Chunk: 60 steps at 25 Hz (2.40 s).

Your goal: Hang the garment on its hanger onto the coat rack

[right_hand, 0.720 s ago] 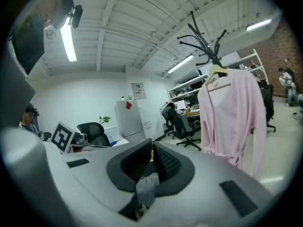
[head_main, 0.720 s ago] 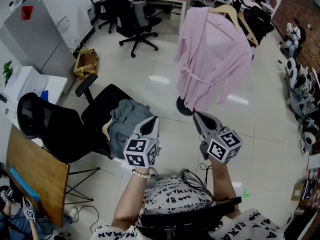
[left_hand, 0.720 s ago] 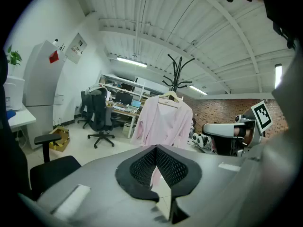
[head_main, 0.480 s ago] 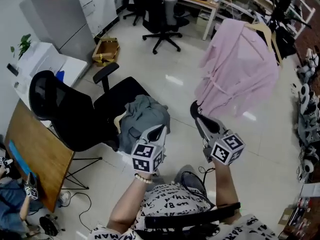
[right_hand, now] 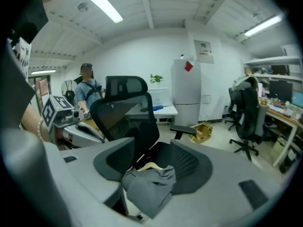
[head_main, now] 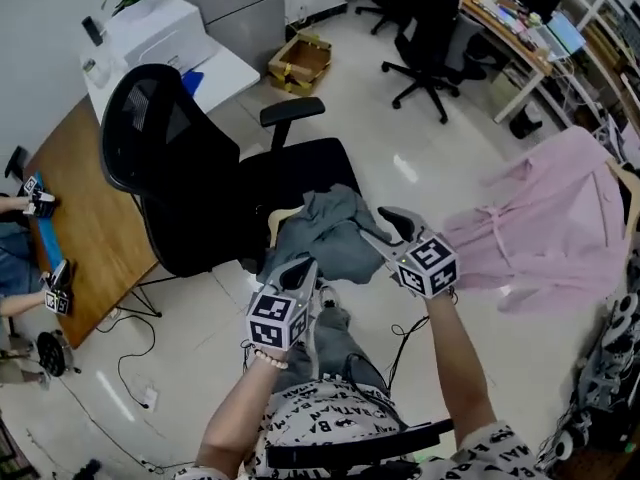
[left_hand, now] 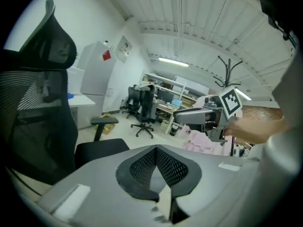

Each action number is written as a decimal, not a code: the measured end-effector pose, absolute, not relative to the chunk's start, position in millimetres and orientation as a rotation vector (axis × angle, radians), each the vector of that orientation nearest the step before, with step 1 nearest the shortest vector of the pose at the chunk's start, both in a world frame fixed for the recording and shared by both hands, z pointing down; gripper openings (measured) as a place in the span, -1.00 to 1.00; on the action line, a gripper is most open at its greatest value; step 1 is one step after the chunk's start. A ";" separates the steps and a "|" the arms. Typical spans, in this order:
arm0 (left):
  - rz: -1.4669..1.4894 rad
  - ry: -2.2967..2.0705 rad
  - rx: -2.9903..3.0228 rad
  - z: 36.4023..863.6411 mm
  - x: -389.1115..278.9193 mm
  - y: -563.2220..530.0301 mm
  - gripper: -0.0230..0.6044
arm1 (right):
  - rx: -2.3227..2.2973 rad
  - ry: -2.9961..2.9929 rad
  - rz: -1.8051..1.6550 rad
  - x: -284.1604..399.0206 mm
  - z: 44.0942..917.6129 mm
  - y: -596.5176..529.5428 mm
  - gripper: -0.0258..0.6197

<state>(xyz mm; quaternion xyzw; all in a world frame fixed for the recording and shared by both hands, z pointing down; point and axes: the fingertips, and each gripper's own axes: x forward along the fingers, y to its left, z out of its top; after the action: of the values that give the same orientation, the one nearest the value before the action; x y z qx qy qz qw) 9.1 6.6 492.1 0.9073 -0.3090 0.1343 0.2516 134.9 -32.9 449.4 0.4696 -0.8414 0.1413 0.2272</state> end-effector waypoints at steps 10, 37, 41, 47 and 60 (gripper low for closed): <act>0.429 -1.201 2.166 584.3 -35.3 -77.8 -0.92 | 0.662 -2.263 0.236 75.9 606.3 -166.3 -0.01; 0.392 -1.338 1.965 723.5 -53.6 -134.7 -0.92 | 0.122 -1.908 0.207 -18.7 960.6 -205.9 -0.33; 0.399 -1.331 1.953 725.0 -54.0 -131.1 -0.92 | 0.137 -1.920 0.212 -18.6 952.8 -202.5 -0.36; 0.388 -1.321 1.986 710.2 -55.9 -135.8 -0.92 | 0.425 -2.001 -0.047 -4.4 890.5 -228.7 -0.36; 0.442 -1.190 2.169 621.3 -17.7 -118.5 -0.92 | 1.219 -1.985 -0.544 91.6 606.9 -257.6 -0.37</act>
<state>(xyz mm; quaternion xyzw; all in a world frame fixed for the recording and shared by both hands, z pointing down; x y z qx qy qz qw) -17.7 -118.5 621.3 0.8209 -0.4502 0.1672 0.3092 91.6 -257.6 606.9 0.4742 -0.7722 -0.2118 0.3660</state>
